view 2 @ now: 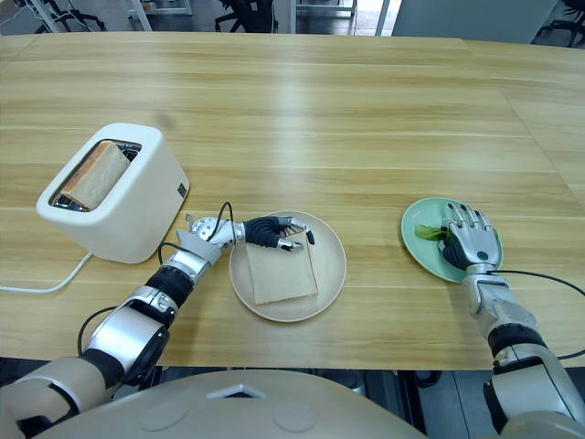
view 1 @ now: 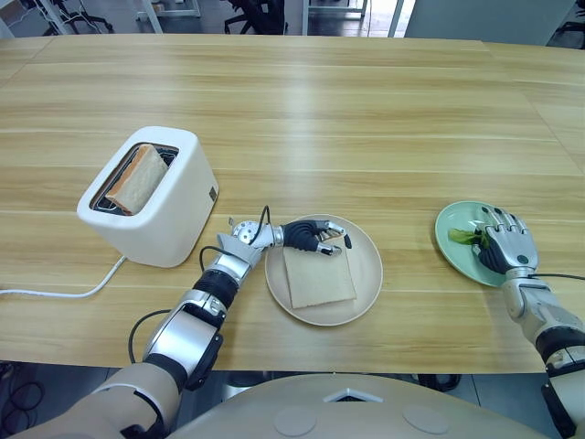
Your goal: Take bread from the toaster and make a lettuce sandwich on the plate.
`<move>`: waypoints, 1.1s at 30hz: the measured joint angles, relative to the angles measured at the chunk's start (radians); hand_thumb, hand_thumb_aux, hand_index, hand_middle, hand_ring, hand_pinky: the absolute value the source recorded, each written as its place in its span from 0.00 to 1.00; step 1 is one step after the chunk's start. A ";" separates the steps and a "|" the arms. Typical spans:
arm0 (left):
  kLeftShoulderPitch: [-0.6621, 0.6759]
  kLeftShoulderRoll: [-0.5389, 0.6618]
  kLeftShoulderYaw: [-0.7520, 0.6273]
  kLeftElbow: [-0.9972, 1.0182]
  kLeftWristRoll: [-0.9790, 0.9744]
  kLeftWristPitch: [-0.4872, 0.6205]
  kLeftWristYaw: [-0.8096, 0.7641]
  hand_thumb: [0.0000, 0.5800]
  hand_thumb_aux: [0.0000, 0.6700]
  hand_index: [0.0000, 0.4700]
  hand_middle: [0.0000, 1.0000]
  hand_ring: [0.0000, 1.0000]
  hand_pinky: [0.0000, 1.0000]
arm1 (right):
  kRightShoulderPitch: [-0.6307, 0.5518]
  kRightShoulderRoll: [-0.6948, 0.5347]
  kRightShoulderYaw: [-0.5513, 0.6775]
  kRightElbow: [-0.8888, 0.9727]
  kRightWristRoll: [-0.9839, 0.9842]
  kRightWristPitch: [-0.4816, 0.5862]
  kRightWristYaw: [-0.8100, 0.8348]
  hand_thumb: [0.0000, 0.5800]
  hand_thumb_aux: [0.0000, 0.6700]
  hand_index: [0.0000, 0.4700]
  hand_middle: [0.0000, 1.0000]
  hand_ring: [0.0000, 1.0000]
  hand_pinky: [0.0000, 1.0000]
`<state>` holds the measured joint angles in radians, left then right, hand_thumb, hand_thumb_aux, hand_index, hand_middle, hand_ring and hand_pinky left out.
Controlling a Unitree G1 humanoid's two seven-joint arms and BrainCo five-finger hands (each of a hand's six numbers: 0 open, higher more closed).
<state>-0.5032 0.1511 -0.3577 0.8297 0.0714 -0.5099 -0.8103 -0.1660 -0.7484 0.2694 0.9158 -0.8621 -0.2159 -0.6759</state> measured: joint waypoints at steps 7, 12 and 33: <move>-0.015 0.018 0.033 -0.048 0.011 -0.038 0.055 0.00 0.00 0.00 0.72 0.72 0.72 | 0.041 -0.035 -0.026 -0.130 0.027 -0.009 -0.060 1.00 1.00 0.98 0.00 0.00 0.00; -0.045 0.029 0.085 -0.077 0.014 -0.071 0.149 0.00 0.00 0.00 0.36 0.36 0.36 | 0.084 -0.041 -0.071 -0.262 0.059 -0.012 -0.083 1.00 1.00 0.98 0.00 0.00 0.00; 0.208 0.223 0.287 -0.763 0.033 -0.050 0.351 0.00 0.00 0.00 0.00 0.00 0.00 | 0.138 0.091 -0.066 -0.752 0.037 -0.117 -0.010 1.00 1.00 0.98 0.00 0.00 0.00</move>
<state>-0.2951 0.3743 -0.0711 0.0671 0.1049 -0.5596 -0.4596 -0.0278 -0.6574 0.2031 0.1638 -0.8248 -0.3325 -0.6861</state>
